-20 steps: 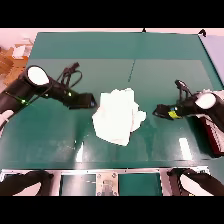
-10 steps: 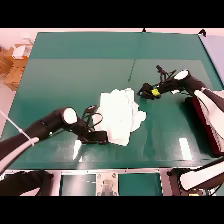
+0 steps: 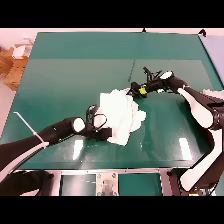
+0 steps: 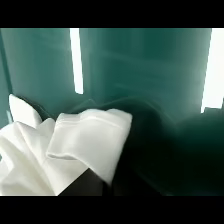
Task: Fold the shirts.
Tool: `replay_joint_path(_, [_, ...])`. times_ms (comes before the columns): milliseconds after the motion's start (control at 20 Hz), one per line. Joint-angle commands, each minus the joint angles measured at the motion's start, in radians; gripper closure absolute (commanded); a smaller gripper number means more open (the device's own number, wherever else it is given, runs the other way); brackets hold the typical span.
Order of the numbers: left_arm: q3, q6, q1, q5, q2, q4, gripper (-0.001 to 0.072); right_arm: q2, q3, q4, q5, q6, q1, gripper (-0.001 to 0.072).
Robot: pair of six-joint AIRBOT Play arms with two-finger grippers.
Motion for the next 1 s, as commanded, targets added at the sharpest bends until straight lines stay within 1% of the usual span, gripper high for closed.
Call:
replay_joint_path(0, [0.0,0.037,0.011,-0.039,0.045,0.047,0.0683,0.005,0.048,-0.006,0.06,-0.001,-0.034,0.0698])
replay_joint_path(100, [0.002,0.032,0.076,-0.15,0.125,0.148,0.0683,0.051,0.093,-0.006,0.117,-0.001,-0.094,0.0698])
replay_joint_path(300, [0.044,0.028,0.319,-0.36,0.367,0.336,0.0683,0.24,0.119,-0.006,0.17,-0.002,-0.247,0.0698])
replay_joint_path(350, [0.071,0.041,0.372,-0.394,0.417,0.375,0.0682,0.297,0.119,-0.006,0.185,-0.002,-0.284,0.0698])
replay_joint_path(400, [0.103,0.076,0.417,-0.42,0.457,0.396,0.0683,0.349,0.119,-0.006,0.205,-0.002,-0.314,0.0698])
replay_joint_path(450, [0.141,0.142,0.455,-0.447,0.486,0.394,0.0683,0.403,0.119,-0.006,0.227,-0.015,-0.34,0.0698])
replay_joint_path(500, [0.179,0.19,0.477,-0.474,0.502,0.395,0.0683,0.452,0.118,-0.006,0.25,-0.034,-0.358,0.0698])
replay_joint_path(600, [0.257,0.247,0.503,-0.519,0.507,0.407,0.0683,0.547,0.118,-0.019,0.306,-0.051,-0.387,0.0698])
replay_joint_path(700, [0.332,0.255,0.514,-0.558,0.507,0.455,0.0683,0.639,0.118,-0.076,0.344,-0.051,-0.403,0.0697])
replay_joint_path(800, [0.415,0.254,0.514,-0.611,0.507,0.509,0.0683,0.734,0.118,-0.133,0.348,-0.051,-0.417,0.0698])
replay_joint_path(950, [0.56,0.255,0.514,-0.683,0.507,0.537,0.0682,0.869,0.118,-0.142,0.344,-0.05,-0.439,0.0698])
